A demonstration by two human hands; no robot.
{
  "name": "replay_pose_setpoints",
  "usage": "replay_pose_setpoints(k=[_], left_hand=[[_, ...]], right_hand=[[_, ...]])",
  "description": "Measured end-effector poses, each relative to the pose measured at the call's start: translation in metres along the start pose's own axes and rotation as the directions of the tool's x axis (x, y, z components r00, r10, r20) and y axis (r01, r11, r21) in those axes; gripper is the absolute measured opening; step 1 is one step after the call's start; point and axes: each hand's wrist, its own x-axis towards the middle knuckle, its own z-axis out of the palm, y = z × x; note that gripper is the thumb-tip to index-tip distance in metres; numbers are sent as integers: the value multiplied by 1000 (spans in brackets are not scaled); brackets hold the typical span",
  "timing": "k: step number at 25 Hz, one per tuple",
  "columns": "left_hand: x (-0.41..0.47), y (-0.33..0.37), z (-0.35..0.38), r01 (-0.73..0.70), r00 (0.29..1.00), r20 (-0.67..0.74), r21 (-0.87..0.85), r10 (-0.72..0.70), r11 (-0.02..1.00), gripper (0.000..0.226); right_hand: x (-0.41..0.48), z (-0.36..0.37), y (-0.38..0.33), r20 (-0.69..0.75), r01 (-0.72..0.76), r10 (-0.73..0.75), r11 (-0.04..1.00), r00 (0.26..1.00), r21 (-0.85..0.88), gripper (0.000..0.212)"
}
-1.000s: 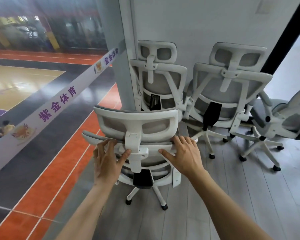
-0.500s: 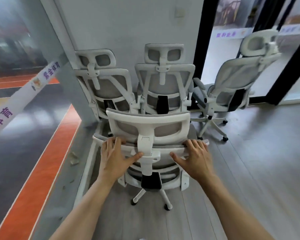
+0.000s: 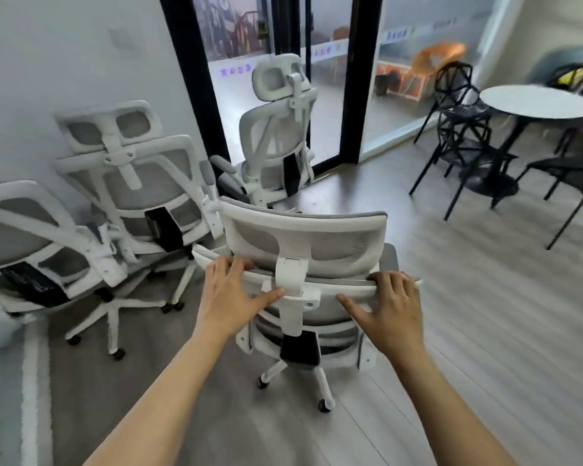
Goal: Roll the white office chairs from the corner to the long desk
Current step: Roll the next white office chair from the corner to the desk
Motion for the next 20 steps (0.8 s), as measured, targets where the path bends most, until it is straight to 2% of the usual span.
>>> replay_pose_setpoints(k=[3,6,10,15,20], left_hand=[[23,38,35,-147,986,71,-40,150,988,83],[50,75,71,-293,942,151,-59,298,954,90],[85,127,116,-428,858,225,-183,461,885,90],[116,193,167,-558,711,289,-323,641,765,88],[126,255,207,-623,512,325,-496,795,604,79]], right_hand=[[-10,-24,48,-90,-91,84,993,992,-76,72],[-18,-48,84,-182,-214,186,966,965,-145,76],[-33,-70,115,-298,-416,346,884,890,-215,78],[-52,-91,136,-435,-639,498,717,750,-279,75],[-74,-112,145,-575,-783,557,555,599,-279,73]])
